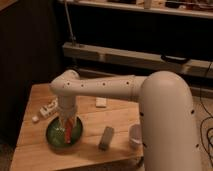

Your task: Place the pepper in the ceramic bowl

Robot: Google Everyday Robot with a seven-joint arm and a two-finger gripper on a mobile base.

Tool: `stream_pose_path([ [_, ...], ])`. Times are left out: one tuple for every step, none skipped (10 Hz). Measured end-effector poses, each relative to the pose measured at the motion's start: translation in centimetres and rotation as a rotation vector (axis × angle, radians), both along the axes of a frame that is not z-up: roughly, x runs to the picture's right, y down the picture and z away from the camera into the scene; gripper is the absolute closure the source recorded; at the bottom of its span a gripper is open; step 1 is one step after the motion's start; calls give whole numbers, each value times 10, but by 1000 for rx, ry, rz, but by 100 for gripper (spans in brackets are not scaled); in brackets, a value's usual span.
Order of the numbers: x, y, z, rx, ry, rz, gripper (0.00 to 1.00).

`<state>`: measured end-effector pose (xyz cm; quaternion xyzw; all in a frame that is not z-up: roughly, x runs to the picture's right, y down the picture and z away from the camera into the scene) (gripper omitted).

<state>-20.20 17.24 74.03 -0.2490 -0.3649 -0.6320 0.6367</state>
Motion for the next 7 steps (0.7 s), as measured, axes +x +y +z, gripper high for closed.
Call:
stream_pose_path([
  [-2,-1,1,-1,-3,-3,35],
  [-3,-1,1,0,-2,-5,26],
  [1,0,1,1,1,-8,17],
  [4,0,0,2,2,-4,9],
  [4,0,1,2,2,0,1],
  [1,1,0,1,-2,-3,1],
  [1,1,1,1,-2,-2,1],
])
